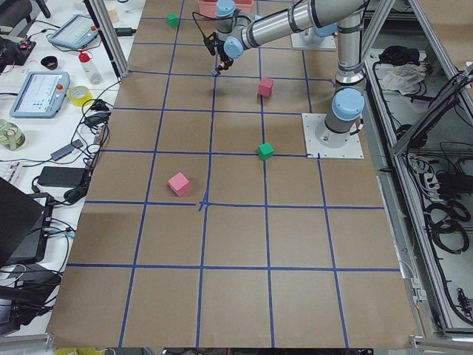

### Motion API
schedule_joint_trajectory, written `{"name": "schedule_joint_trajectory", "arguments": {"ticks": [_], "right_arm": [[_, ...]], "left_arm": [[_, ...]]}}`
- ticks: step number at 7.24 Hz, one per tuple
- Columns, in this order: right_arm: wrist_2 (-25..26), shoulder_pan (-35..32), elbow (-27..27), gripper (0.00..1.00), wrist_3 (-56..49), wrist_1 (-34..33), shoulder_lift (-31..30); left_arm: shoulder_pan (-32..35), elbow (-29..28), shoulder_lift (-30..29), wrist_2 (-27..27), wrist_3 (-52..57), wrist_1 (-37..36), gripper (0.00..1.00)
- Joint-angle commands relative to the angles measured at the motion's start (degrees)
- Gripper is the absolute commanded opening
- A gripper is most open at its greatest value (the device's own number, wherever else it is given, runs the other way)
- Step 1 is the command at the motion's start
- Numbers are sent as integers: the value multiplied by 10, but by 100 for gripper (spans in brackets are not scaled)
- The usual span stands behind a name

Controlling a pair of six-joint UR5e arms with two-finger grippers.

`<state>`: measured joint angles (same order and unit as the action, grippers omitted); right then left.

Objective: Align button upright
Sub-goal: 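Lift and rotate the switch with the left gripper, yellow cap upward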

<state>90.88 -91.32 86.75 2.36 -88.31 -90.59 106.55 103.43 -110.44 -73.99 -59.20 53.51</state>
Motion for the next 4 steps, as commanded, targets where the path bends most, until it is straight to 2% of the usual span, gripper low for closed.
{"name": "schedule_joint_trajectory", "arguments": {"ticks": [1, 2, 4], "right_arm": [[0, 0, 0, 97, 0, 1, 0], [0, 1, 0, 97, 0, 1, 0], [0, 0, 0, 97, 0, 1, 0]], "left_arm": [[-35, 18, -7, 132, -122, 8, 0], [-44, 34, -11, 182, -122, 1, 0], [-55, 52, -19, 244, -121, -1, 0]]}}
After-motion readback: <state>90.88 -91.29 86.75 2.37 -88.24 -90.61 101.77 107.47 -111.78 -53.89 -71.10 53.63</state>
